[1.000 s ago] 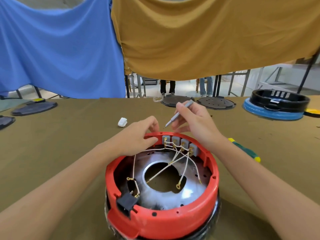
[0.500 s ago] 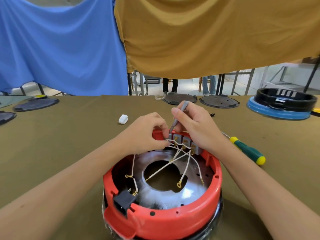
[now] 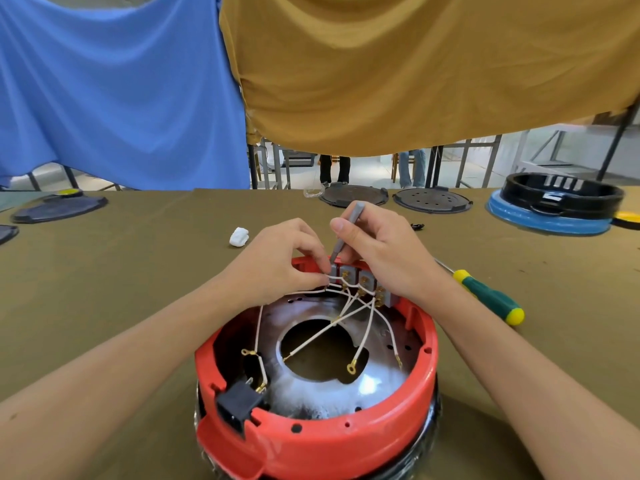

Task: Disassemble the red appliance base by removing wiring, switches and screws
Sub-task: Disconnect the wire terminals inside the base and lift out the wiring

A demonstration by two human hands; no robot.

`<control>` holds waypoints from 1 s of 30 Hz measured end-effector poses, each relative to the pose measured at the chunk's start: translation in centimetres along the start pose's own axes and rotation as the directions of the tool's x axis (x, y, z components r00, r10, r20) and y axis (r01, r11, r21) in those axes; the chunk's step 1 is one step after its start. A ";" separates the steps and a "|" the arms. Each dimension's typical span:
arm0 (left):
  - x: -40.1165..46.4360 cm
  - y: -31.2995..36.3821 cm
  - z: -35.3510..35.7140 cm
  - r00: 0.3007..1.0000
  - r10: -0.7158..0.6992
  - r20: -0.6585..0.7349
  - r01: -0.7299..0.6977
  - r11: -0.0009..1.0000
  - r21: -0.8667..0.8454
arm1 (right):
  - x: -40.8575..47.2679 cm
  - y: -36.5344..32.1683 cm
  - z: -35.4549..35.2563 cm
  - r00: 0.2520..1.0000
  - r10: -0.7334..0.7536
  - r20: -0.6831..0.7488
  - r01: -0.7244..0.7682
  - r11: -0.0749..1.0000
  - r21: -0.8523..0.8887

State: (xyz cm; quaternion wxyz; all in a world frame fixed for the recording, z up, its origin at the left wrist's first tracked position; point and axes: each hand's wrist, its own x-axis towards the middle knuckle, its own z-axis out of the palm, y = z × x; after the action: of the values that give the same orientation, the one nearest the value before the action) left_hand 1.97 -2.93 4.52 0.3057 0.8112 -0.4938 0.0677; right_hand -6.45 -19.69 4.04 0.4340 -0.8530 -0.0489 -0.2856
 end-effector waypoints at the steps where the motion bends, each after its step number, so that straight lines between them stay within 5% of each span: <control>1: 0.0 0.0 0.0 1.000 0.003 -0.004 -0.003 1.000 -0.007 | 0.0 0.0 0.0 1.000 0.000 -0.004 0.000 1.000 -0.004; 17: -0.1 0.3 0.1 1.000 0.010 -0.010 -0.010 1.000 -0.016 | 0.1 0.2 0.1 1.000 -0.026 -0.015 0.026 0.999 -0.037; 30: -1.8 3.4 1.8 0.995 -0.074 -0.063 0.094 0.881 0.464 | 0.2 0.3 0.1 1.000 -0.025 0.003 0.025 0.999 -0.030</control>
State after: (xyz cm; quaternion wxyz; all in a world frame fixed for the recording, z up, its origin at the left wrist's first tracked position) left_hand -2.12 -3.67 3.83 0.1152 0.8799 -0.4208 0.1885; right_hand -6.15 -19.84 3.89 0.4173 -0.8592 -0.0556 -0.2908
